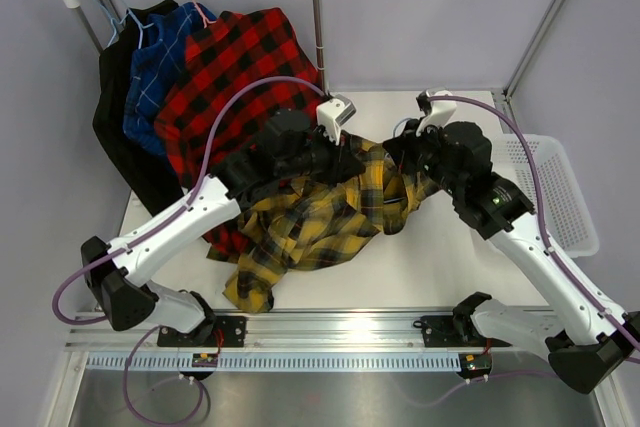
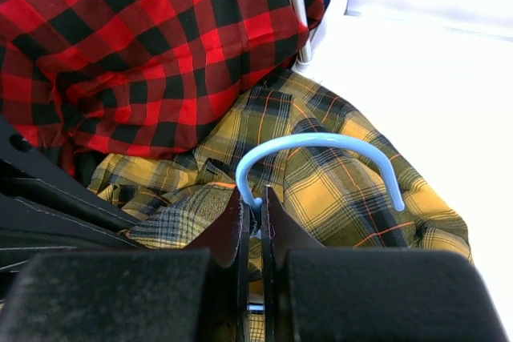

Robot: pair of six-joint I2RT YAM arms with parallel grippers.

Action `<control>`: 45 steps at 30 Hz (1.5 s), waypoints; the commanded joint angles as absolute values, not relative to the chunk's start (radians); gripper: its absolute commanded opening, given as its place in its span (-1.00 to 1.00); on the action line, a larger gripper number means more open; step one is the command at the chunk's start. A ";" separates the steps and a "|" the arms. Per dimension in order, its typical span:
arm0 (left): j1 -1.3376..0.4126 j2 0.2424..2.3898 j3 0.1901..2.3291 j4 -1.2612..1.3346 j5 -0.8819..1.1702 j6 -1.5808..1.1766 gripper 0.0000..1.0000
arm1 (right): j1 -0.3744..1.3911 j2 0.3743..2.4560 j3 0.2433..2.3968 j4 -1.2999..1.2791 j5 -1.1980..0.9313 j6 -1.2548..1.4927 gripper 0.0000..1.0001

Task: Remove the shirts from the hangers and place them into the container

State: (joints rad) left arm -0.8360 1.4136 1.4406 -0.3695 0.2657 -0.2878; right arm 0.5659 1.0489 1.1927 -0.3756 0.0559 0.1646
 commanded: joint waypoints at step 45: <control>-0.865 0.827 0.862 -0.345 0.262 -0.454 -0.73 | 0.538 1.102 1.657 -0.568 0.347 0.181 -1.00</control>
State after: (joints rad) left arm -0.8330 0.7605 0.9081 -0.3786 0.2150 -0.3923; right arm 0.5598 1.1820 1.5669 -0.6445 0.4229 0.2310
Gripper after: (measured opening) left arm 0.109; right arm 0.052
